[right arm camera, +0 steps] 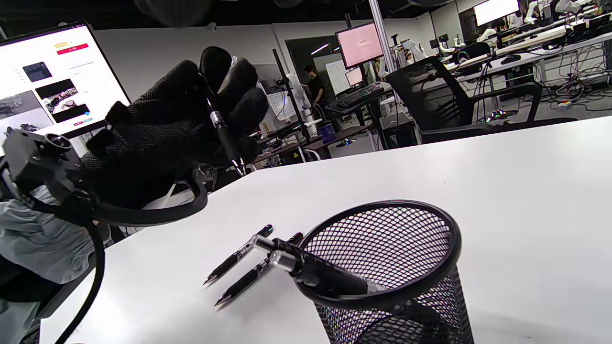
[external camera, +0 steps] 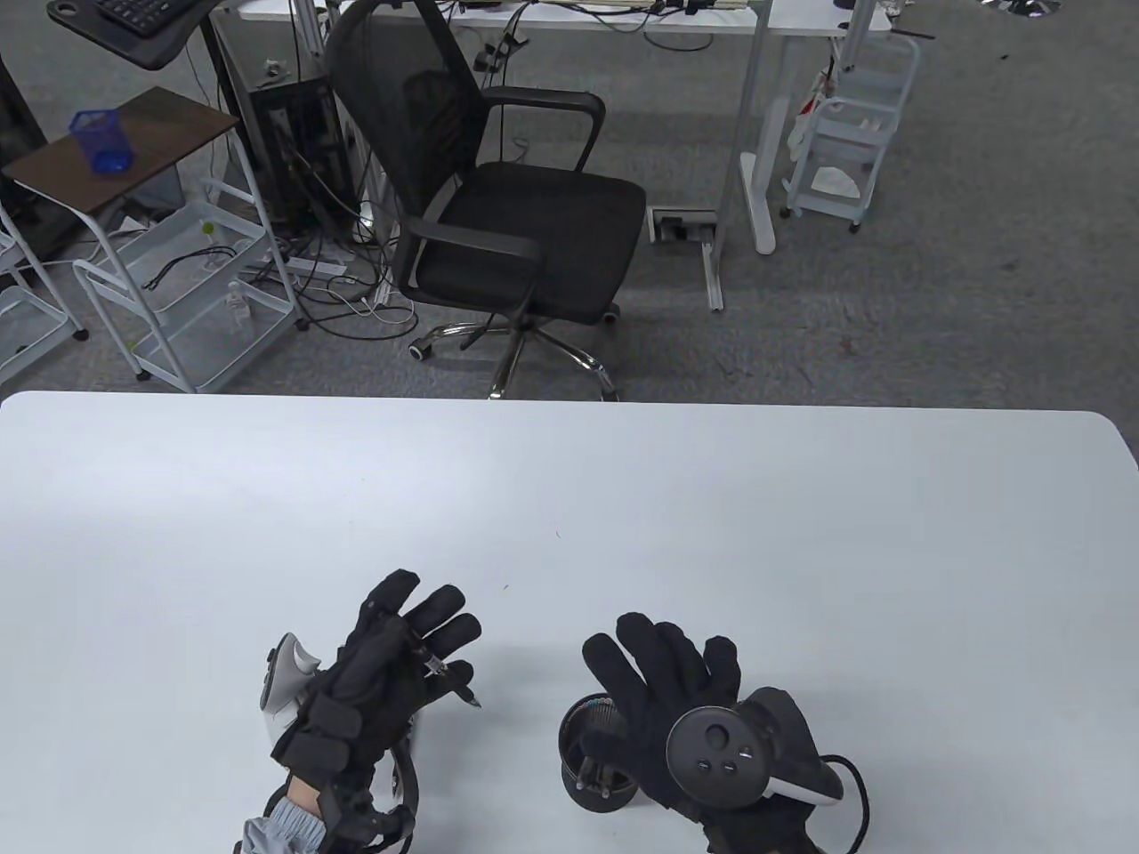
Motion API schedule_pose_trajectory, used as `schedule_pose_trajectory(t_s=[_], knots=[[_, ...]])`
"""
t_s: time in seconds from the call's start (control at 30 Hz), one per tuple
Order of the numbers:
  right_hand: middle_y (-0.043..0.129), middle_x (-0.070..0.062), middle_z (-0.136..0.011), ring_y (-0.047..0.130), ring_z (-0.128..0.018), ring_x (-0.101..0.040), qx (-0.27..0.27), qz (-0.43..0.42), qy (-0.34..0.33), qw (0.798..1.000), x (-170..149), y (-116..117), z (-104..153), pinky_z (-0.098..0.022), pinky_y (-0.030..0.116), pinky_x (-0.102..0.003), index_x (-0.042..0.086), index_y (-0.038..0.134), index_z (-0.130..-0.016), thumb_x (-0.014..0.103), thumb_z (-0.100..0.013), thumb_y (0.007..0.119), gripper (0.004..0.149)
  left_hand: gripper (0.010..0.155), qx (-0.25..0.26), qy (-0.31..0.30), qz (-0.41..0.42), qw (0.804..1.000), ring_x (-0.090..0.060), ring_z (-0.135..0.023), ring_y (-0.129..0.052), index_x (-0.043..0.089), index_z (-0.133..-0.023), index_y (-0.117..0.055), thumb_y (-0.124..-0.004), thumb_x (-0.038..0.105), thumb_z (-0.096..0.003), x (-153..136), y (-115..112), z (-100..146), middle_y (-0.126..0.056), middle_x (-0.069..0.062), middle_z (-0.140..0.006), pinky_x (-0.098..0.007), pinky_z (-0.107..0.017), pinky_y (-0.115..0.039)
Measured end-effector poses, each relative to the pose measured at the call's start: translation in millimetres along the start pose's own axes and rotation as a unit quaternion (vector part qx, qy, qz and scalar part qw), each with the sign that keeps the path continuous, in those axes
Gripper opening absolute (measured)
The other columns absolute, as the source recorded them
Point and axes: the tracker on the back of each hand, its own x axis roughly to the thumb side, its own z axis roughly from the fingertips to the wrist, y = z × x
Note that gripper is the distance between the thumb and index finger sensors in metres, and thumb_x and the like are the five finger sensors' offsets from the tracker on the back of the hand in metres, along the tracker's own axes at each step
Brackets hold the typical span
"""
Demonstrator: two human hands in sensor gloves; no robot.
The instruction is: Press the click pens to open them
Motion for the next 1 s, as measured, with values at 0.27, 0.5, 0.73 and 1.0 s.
schedule_pose_trajectory(t_s=[0.27,0.5,0.73,1.0], knots=[[0.020,-0.036,-0.126,0.030,-0.107,-0.067,-0.001,0.000,0.000,1.000,-0.1,-0.1,0.5,-0.063,0.014,-0.086,0.010,0.031,-0.124,0.049,-0.066,0.057,0.075,0.073,0.035,0.008,-0.033,0.999,-0.022,-0.087,-0.069,0.009,-0.122,-0.015,-0.026,0.063,-0.0739,-1.6,-7.2,4.6,-0.057,-0.007,-0.104,-0.049,-0.078,-0.066],[0.020,-0.036,-0.126,0.030,-0.107,-0.067,-0.003,0.000,-0.001,1.000,0.1,-0.4,1.2,-0.063,0.014,-0.086,0.010,0.031,-0.124,0.049,-0.067,0.057,0.074,0.076,0.104,0.020,-0.048,0.993,-0.010,-0.057,-0.085,0.017,-0.102,-0.062,-0.021,0.072,-0.0692,-4.5,-0.2,13.0,-0.083,0.004,-0.072,-0.035,-0.054,-0.083],[0.020,-0.036,-0.126,0.031,-0.107,-0.067,-0.004,0.000,-0.002,1.000,-0.2,-0.5,1.5,-0.063,0.014,-0.086,0.010,0.031,-0.124,0.049,-0.067,0.057,0.074,0.070,0.106,0.010,-0.040,0.993,-0.005,-0.047,-0.086,0.020,-0.093,-0.069,-0.026,0.070,-0.0712,-4.4,1.2,13.7,-0.085,0.009,-0.061,-0.030,-0.048,-0.085],[0.020,-0.036,-0.126,0.030,-0.107,-0.067,-0.003,0.002,-0.002,1.000,0.5,0.1,1.6,-0.063,0.014,-0.086,0.010,0.031,-0.124,0.049,-0.067,0.057,0.074,0.064,0.098,0.005,-0.027,0.995,-0.004,-0.045,-0.086,0.020,-0.091,-0.070,-0.026,0.062,-0.0710,-2.9,-2.2,13.5,-0.085,0.010,-0.058,-0.029,-0.046,-0.085]])
